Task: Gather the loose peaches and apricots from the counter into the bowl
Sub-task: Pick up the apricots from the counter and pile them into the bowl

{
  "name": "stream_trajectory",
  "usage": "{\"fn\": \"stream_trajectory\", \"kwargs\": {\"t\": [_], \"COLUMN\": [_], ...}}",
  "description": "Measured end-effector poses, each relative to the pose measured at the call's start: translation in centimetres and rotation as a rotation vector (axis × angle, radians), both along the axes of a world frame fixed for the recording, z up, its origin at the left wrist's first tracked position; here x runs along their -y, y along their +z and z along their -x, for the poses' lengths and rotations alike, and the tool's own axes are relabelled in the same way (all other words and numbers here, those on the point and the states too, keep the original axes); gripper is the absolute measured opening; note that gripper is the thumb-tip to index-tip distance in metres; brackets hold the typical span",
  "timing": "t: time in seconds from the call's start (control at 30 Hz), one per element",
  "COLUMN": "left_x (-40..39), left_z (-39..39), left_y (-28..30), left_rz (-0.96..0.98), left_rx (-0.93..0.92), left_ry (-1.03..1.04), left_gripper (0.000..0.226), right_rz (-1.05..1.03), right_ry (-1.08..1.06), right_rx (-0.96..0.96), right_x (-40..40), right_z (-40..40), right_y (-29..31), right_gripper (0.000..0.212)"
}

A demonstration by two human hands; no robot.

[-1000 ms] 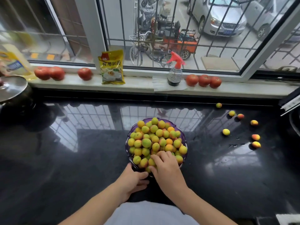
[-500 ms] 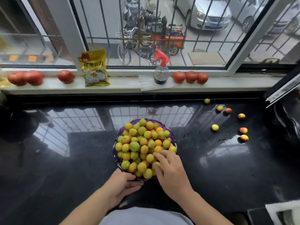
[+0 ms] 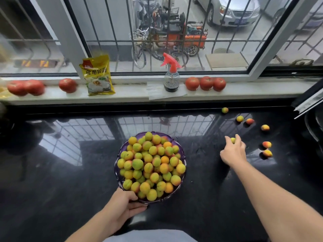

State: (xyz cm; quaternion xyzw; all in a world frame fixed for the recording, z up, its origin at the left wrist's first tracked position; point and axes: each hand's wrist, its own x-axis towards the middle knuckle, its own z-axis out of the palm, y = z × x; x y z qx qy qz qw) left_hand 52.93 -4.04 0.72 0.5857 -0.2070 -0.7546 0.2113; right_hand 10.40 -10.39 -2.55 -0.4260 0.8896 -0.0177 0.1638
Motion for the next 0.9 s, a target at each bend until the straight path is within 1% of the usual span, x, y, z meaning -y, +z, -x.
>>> {"fn": "stream_trajectory", "kwargs": {"t": [0.13,0.2,0.3,0.37,0.43,0.47,0.57,0.63,0.67,0.73,0.8,0.83,0.87,0.9], "left_x": [0.1,0.0,0.1,0.1,0.1,0.1,0.2,0.2,0.2,0.2,0.1,0.1,0.1,0.0], "left_z": [0.1,0.2,0.2,0.2,0.1,0.1,-0.1,-0.1,-0.1,-0.4,-0.6,-0.7,-0.7,-0.7], "left_y": [0.2,0.4,0.5,0.5,0.6,0.6,0.5,0.5,0.4,0.4,0.3,0.2,0.1,0.1], "left_rz": [-0.003,-0.001,-0.006,-0.008,-0.008,-0.007,-0.007,-0.003,-0.001,0.003,0.004,0.003,0.001,0.000], "left_rx": [-0.005,-0.014,-0.022,-0.025,-0.023,-0.024,-0.033,-0.041,-0.042,-0.048,-0.059,-0.059,-0.057,-0.057], "left_ry": [-0.001,-0.005,-0.003,0.000,-0.003,-0.006,-0.009,-0.013,-0.015,-0.023,-0.029,-0.032,-0.032,-0.030], "left_gripper": [0.057,0.057,0.058,0.059,0.059,0.058,0.059,0.059,0.058,0.058,0.057,0.057,0.056,0.056], "right_rz": [-0.157,-0.204,-0.113,-0.005,0.106,0.169,0.371,0.505,0.540,0.563,0.530,0.493,0.468,0.463], "right_ry": [0.048,0.094,0.120,0.064,0.012,-0.010,-0.122,-0.244,-0.285,-0.269,-0.159,-0.095,-0.029,0.047], "right_rx": [0.038,-0.011,-0.145,-0.105,0.018,0.111,0.445,0.654,0.740,0.908,1.074,1.107,1.072,0.961], "right_x": [1.8,2.1,1.5,0.5,-1.0,-1.9,-5.4,-8.1,-9.3,-11.1,-12.0,-12.2,-12.3,-12.2], "right_z": [1.7,2.1,2.3,1.5,-0.8,-2.4,-8.2,-11.9,-13.6,-16.4,-18.2,-18.7,-19.2,-19.4], "right_y": [0.0,-0.6,-1.8,-2.1,-1.8,-1.7,-0.8,0.9,2.0,4.3,5.8,6.1,6.2,5.9], "right_gripper": [0.069,0.063,0.044,0.035,0.030,0.027,0.024,0.024,0.026,0.027,0.028,0.030,0.032,0.033]}}
